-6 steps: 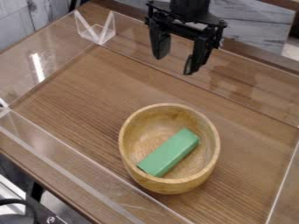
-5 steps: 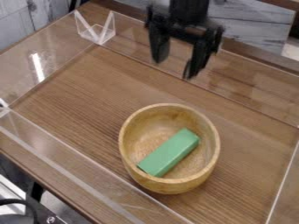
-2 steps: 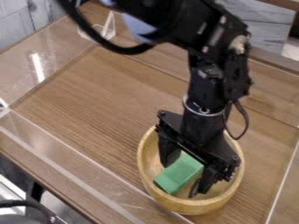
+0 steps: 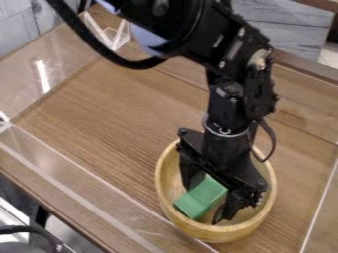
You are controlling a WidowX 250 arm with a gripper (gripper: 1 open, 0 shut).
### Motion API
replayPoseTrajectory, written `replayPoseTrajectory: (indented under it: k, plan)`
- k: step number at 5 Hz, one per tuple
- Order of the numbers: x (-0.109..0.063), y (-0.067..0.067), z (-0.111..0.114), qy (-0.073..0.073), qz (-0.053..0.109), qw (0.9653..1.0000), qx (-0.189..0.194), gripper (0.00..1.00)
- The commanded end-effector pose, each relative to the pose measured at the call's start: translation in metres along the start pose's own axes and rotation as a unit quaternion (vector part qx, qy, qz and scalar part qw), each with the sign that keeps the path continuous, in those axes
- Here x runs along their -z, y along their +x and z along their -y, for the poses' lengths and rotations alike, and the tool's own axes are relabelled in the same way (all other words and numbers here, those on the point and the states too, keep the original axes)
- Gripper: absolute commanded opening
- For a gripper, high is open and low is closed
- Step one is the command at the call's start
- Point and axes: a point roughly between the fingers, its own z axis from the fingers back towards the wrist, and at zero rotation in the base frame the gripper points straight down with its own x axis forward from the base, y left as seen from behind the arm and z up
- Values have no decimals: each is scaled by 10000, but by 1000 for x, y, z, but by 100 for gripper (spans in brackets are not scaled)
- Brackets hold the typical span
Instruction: Remove the green block from inside the brown bowl and put it on the table
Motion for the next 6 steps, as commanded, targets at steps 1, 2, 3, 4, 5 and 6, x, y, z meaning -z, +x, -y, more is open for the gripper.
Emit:
replayPoseTrajectory:
  k: [1, 2, 3, 4, 5, 6]
  plan:
    - [0, 8, -4, -28, 188, 9998, -45, 100]
    - [5, 10, -5, -42, 205, 9998, -55, 0]
    - [4, 9, -6, -76, 144, 9998, -88, 0]
    - [0, 6, -7, -123, 46, 9998, -143, 0]
    - [-5, 3, -8, -174, -53, 9996, -203, 0]
    - [-10, 0, -10, -235, -140, 9992, -276, 0]
